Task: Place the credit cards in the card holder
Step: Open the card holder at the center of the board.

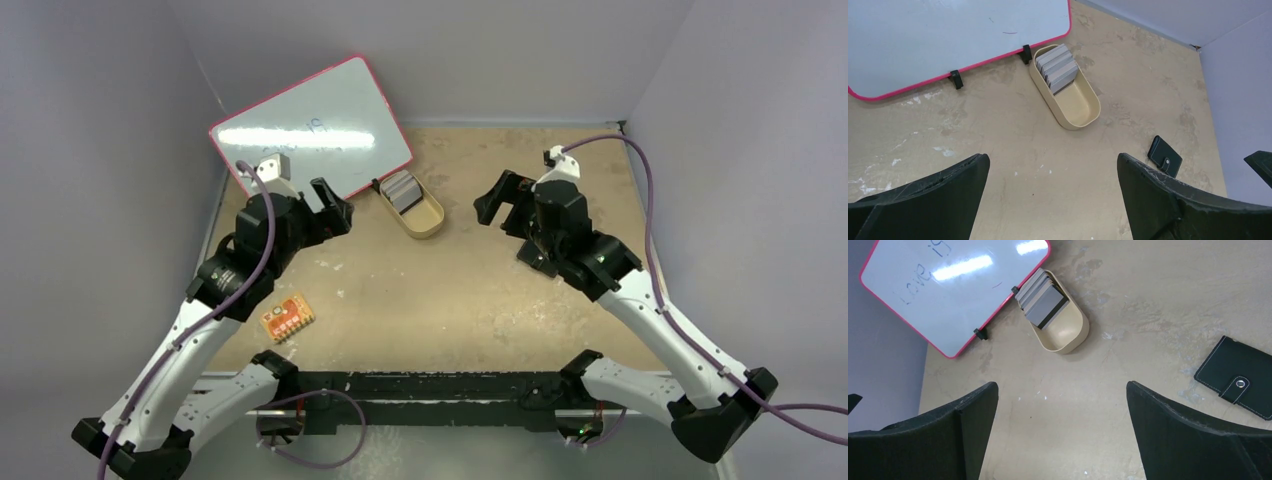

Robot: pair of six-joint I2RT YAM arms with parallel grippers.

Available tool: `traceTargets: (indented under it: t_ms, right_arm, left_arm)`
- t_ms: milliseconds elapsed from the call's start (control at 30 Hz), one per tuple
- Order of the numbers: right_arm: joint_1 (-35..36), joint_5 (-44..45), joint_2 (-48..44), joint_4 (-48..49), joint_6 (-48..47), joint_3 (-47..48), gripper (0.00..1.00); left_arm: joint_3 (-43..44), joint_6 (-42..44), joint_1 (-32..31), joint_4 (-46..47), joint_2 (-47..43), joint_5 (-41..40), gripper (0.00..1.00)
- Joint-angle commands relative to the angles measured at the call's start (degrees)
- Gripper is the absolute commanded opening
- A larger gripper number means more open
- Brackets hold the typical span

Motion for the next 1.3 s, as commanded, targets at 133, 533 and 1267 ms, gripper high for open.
traceTargets:
  t_ms: [133, 533, 1267]
  right_arm:
    - [-0.2, -0.3, 2.1, 0.9, -1.0, 0.1, 0.99]
    - [-3.0, 6.4, 16.9, -5.1, 2.1, 2.4, 0.94]
    - [-22.6, 6.1, 25.7, 1.5, 8.6, -14.8, 0.55]
  left_arm:
    - [-0.8, 1.1, 0.4, 1.1, 0.5, 0.4, 1.00]
    - [-11.9, 2.2, 0.4, 3.1, -3.3, 3.3, 0.99]
    - [-14.8, 5.6, 0.4, 4.3, -4.3, 9.7, 0.96]
